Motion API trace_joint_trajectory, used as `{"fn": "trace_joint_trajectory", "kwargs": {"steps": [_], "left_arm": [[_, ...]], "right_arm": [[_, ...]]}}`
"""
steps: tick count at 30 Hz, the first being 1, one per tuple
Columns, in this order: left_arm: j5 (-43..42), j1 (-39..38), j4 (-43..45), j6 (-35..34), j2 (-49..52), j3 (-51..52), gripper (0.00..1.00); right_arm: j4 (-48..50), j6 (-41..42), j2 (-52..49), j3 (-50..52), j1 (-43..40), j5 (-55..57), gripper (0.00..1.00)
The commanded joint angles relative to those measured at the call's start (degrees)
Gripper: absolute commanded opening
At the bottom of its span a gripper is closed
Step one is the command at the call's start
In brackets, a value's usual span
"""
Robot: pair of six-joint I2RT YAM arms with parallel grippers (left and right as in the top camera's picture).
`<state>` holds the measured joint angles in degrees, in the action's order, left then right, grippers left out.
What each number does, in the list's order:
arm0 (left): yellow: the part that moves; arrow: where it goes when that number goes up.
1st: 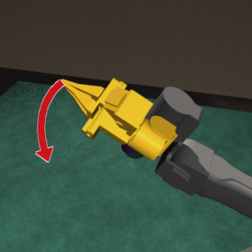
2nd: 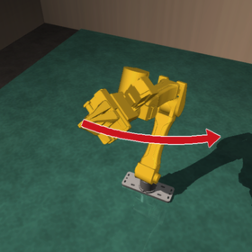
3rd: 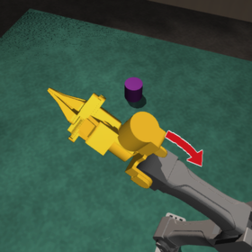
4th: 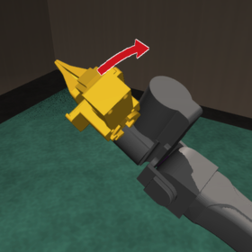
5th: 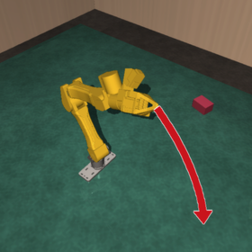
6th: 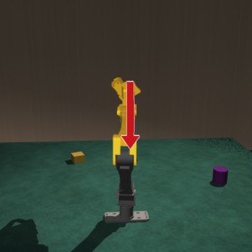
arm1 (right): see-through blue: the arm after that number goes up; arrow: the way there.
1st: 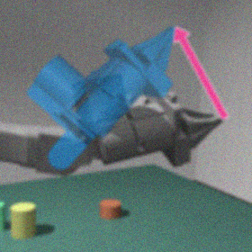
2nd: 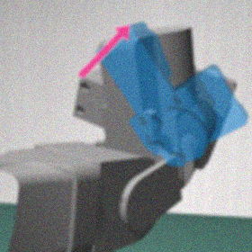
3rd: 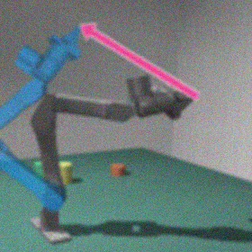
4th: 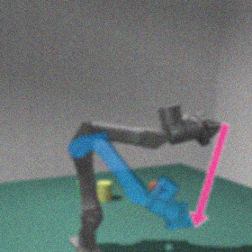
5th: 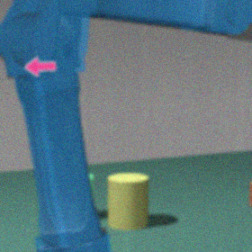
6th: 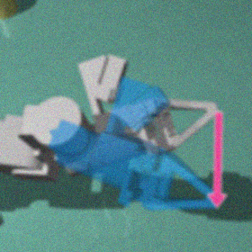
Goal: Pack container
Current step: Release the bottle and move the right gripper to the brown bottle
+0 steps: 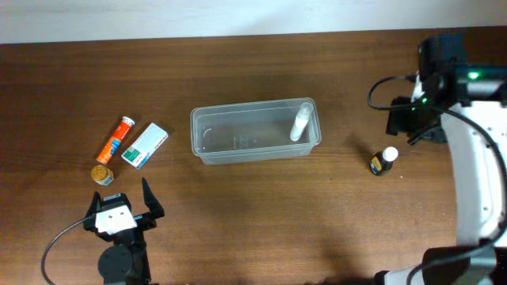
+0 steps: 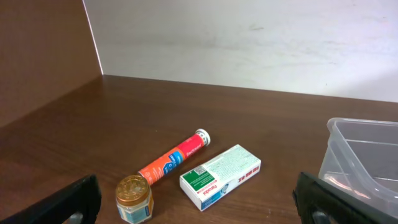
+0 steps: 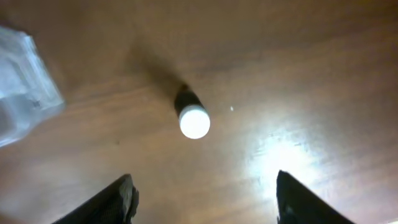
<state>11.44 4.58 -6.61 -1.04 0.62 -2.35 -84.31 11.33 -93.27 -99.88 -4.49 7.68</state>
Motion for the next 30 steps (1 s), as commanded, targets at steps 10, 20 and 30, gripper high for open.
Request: {"fn": "trace_joint_trajectory", "kwargs": {"steps": [10, 20, 30], "left_arm": [[0.37, -0.24, 0.17, 0.90, -0.33, 0.50, 0.99], [0.37, -0.24, 0.17, 0.90, -0.33, 0.50, 0.99], [0.37, -0.24, 0.17, 0.90, -0.33, 0.50, 1.00]], "right_arm": [[25.70, -9.64, 0.26, 29.46, -4.33, -8.24, 0.65], [36.28, -9.60, -0.09, 40.35, -6.51, -11.80, 0.59], [42.29, -13.38, -0.09, 40.74, -6.51, -11.54, 0.47]]}}
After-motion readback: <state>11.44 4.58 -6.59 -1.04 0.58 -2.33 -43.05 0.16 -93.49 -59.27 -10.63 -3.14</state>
